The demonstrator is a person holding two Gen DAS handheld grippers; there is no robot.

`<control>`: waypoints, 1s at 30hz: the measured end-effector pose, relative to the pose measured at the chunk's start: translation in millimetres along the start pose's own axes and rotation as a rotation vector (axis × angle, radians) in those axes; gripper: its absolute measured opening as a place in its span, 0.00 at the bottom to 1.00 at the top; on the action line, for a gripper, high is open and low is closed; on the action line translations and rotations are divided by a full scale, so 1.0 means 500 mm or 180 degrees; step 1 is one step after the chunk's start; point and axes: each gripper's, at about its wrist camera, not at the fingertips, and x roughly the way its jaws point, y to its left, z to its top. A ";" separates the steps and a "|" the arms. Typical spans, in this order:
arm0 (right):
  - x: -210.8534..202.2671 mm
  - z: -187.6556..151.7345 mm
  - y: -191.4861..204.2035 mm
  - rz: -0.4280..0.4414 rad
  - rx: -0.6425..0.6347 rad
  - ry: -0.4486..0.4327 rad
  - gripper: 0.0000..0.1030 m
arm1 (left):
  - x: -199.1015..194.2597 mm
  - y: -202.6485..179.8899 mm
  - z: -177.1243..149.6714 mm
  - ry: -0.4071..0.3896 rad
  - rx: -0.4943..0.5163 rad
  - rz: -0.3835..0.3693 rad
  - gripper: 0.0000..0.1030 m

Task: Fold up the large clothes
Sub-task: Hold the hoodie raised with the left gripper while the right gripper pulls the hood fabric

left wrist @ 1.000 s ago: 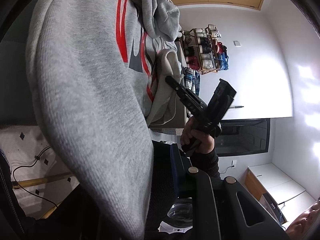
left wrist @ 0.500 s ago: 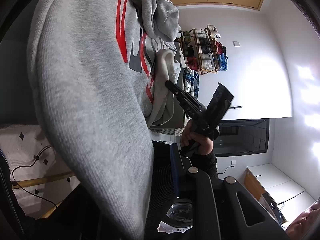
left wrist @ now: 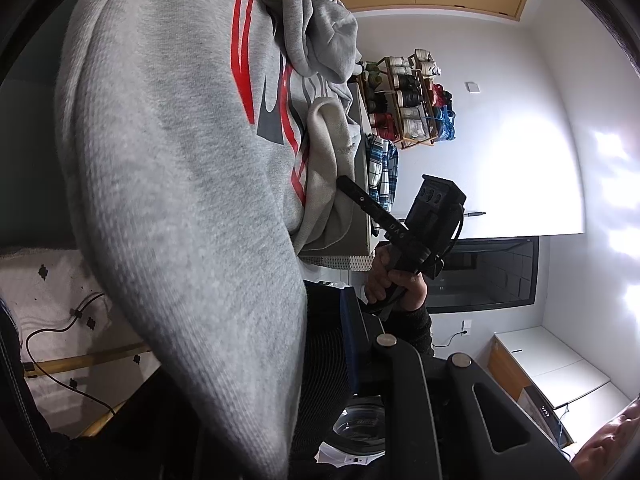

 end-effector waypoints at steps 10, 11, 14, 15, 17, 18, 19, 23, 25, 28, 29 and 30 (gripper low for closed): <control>-0.001 0.000 0.013 -0.0636 -0.0204 -0.0085 0.07 | 0.003 0.000 0.001 0.0007 -0.0003 0.0002 0.14; 0.004 0.003 0.029 -0.0697 -0.0309 -0.0061 0.08 | 0.003 0.000 0.001 0.0008 -0.0002 0.0005 0.14; 0.027 0.020 0.065 -0.0773 -0.0570 0.0020 0.08 | 0.002 -0.001 0.000 0.0005 0.0002 0.0014 0.14; 0.035 0.025 0.069 -0.0778 -0.0615 0.0056 0.08 | 0.002 -0.001 -0.001 0.0002 0.0000 0.0014 0.14; 0.063 0.040 0.079 -0.0833 -0.0715 0.0213 0.08 | 0.000 0.000 -0.002 -0.0005 -0.0010 0.0011 0.14; 0.075 0.045 0.083 -0.0864 -0.0771 0.0260 0.08 | -0.001 0.000 -0.003 -0.0009 -0.0011 0.0009 0.14; 0.086 0.049 0.085 -0.0901 -0.0825 0.0297 0.08 | -0.001 0.001 -0.004 -0.0010 -0.0011 0.0008 0.14; 0.106 0.060 0.089 -0.1005 -0.0894 0.0419 0.08 | 0.003 -0.001 -0.004 -0.0004 -0.0012 0.0011 0.14; 0.105 0.061 0.093 -0.1064 -0.0922 0.0443 0.05 | 0.004 -0.001 -0.003 -0.0003 -0.0016 0.0030 0.14; 0.073 0.052 0.114 -0.1375 -0.1158 0.0137 0.04 | 0.004 0.003 -0.005 -0.0001 -0.0027 0.0087 0.14; 0.056 0.049 0.120 -0.1439 -0.1179 0.0011 0.04 | 0.005 0.005 -0.006 0.0007 -0.0033 0.0132 0.14; 0.029 0.044 0.124 -0.1571 -0.1200 -0.0190 0.04 | 0.006 0.008 -0.007 0.0016 -0.0045 0.0194 0.14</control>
